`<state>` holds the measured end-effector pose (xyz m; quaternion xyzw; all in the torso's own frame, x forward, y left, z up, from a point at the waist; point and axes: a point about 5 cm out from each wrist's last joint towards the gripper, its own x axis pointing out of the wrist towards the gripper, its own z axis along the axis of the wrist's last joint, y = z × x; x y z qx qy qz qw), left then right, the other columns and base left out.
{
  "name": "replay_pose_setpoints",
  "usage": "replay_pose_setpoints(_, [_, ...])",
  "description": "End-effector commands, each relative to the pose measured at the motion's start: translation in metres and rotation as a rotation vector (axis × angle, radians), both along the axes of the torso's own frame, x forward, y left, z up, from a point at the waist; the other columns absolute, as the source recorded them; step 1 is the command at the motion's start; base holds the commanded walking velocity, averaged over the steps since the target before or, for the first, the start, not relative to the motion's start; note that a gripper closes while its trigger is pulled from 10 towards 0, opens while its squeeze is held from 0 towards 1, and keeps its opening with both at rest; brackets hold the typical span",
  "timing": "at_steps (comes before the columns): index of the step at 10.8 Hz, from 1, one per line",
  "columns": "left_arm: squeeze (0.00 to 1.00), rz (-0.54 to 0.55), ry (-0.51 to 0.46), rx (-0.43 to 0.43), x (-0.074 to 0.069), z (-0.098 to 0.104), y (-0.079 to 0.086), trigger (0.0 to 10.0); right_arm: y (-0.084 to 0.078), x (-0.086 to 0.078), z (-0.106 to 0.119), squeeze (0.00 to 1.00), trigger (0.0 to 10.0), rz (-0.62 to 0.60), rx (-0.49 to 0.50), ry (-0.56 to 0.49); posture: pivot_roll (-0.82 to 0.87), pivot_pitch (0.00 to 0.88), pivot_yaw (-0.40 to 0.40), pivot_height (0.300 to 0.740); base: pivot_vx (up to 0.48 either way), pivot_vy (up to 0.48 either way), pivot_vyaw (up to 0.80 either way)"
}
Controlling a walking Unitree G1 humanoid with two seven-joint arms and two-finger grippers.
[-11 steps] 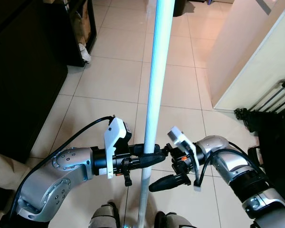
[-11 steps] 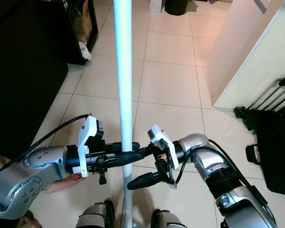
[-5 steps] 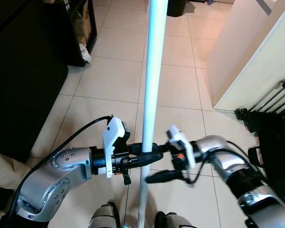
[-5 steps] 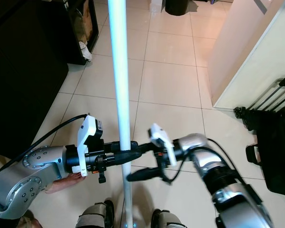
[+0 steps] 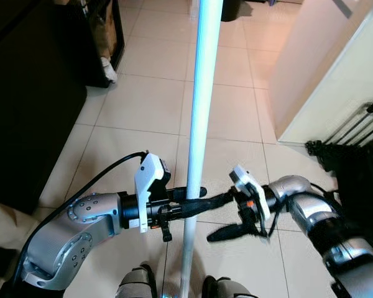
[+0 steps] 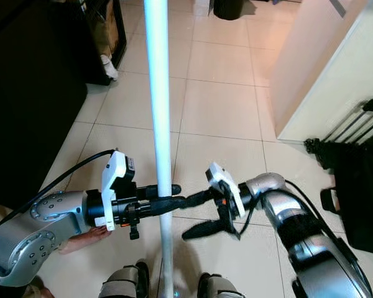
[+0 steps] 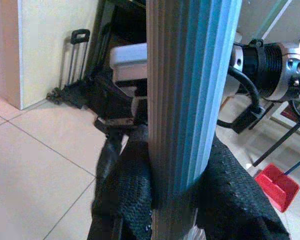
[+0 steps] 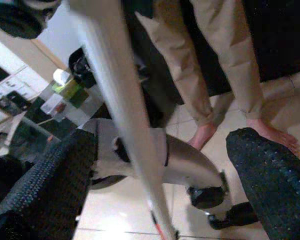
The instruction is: Sweep floor
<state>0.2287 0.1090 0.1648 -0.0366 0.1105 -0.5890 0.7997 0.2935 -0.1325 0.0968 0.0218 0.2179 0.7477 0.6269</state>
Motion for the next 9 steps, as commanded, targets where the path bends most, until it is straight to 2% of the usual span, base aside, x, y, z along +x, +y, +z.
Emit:
replay_pose_setpoints(1, [0.00, -0.033, -0.009, -0.022, -0.004, 0.004, -0.004, 10.0, -0.006, 0.004, 0.002, 0.00, 10.0, -0.022, -0.011, -0.017, 0.12, 0.183, -0.065, 0.740, 0.000, 0.000, 0.00])
replay_pose_setpoints(3, [0.00, -0.030, -0.009, -0.019, -0.004, 0.004, -0.002, 10.0, -0.018, 0.018, 0.004, 0.00, 10.0, -0.144, -0.050, -0.036, 0.12, 0.184, -0.065, 0.740, 0.000, 0.000, 0.00])
replay_pose_setpoints(5, [0.00, -0.030, -0.008, -0.020, -0.005, 0.004, -0.002, 10.0, -0.028, 0.022, 0.003, 0.00, 10.0, -0.194, -0.077, -0.048, 0.11, 0.184, -0.064, 0.740, 0.000, 0.000, 0.00])
replay_pose_setpoints(6, [0.00, -0.031, -0.009, -0.022, -0.005, 0.004, -0.003, 10.0, -0.030, 0.035, -0.006, 0.00, 10.0, -0.417, -0.190, -0.180, 0.11, 0.182, -0.062, 0.740, 0.000, 0.000, 0.00])
replay_pose_setpoints(7, [0.00, -0.034, -0.008, -0.023, -0.004, 0.004, -0.004, 10.0, -0.032, 0.040, -0.010, 0.00, 10.0, -0.527, -0.237, -0.206, 0.11, 0.182, -0.063, 0.740, 0.000, 0.000, 0.00])
replay_pose_setpoints(8, [0.00, -0.033, -0.009, -0.023, -0.004, 0.004, -0.004, 10.0, -0.033, 0.045, -0.011, 0.00, 10.0, -0.644, -0.234, -0.256, 0.11, 0.183, -0.063, 0.740, 0.000, 0.000, 0.00])
replay_pose_setpoints(9, [0.00, -0.031, -0.008, -0.024, -0.004, 0.004, -0.004, 10.0, -0.034, 0.048, -0.012, 0.00, 10.0, -0.711, -0.232, -0.262, 0.11, 0.184, -0.063, 0.740, 0.000, 0.000, 0.00])
